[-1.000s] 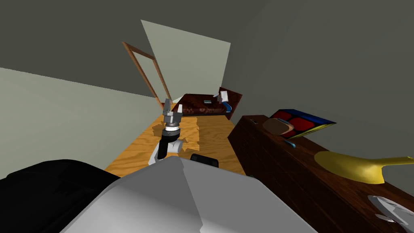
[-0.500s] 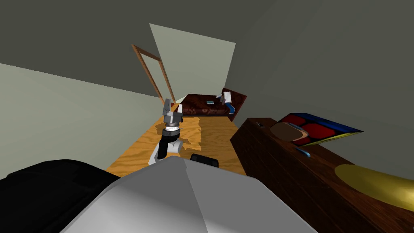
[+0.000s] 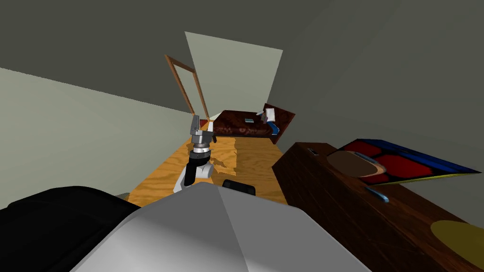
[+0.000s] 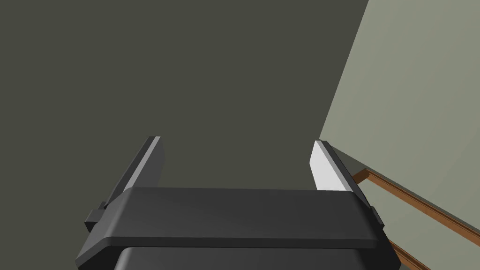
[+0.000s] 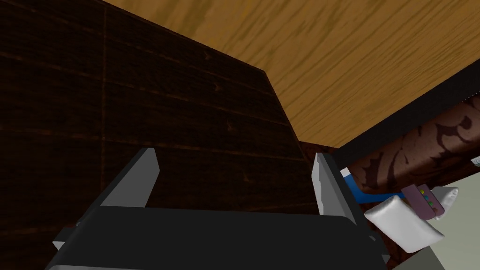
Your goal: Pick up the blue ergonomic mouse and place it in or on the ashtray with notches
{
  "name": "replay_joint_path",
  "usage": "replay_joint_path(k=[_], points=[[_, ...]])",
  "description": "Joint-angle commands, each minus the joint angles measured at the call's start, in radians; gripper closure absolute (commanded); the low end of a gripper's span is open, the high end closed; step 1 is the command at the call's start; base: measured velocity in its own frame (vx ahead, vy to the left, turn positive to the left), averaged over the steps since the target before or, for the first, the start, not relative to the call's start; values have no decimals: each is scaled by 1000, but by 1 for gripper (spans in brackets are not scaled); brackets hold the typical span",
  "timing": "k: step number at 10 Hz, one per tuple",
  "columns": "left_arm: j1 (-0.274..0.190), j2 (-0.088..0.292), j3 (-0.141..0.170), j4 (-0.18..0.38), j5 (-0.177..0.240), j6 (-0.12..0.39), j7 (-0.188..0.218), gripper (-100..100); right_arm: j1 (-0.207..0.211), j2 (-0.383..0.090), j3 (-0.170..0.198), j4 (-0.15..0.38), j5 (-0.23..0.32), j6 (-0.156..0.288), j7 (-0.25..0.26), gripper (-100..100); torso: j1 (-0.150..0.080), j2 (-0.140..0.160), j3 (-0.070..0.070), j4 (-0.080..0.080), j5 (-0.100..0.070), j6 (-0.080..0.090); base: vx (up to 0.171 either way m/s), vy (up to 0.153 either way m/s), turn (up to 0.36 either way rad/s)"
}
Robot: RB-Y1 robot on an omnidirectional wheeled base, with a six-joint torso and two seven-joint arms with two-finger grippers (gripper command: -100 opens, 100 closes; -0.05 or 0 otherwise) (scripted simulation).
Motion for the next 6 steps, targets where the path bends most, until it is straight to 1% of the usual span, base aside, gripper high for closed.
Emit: replay_joint_path(k=[1, 2, 3, 4, 5, 6], points=[[0, 0, 0, 0, 0, 0, 0, 0, 36, -50, 3, 50, 1, -10, 3, -100, 0, 0, 0, 0, 0, 0, 77, -23, 244], [0, 0, 0, 0, 0, 0, 0, 0, 36, -84, 3, 55, 1, -10, 3, -100, -1, 0, 0, 0, 0, -1, 76, -50, 106], [0, 0, 0, 0, 0, 0, 0, 0, 59, -116, 10, 97, 4, -34, 7, -100, -3, 1, 1, 0, -1, 0, 89, -69, 216], [0, 0, 0, 0, 0, 0, 0, 0, 59, -143, 10, 110, 4, -34, 7, -100, -4, 0, 0, 0, -1, -1, 72, -82, 125], [0, 0, 0, 0, 0, 0, 0, 0, 59, -146, 10, 110, 4, -34, 7, -100, -5, 1, 1, 0, -1, 0, 31, -50, -15], [0, 0, 0, 0, 0, 0, 0, 0, 80, -191, 17, 147, 5, -58, 11, -100, -3, 3, 2, 1, -1, 1, 54, -81, 226]])
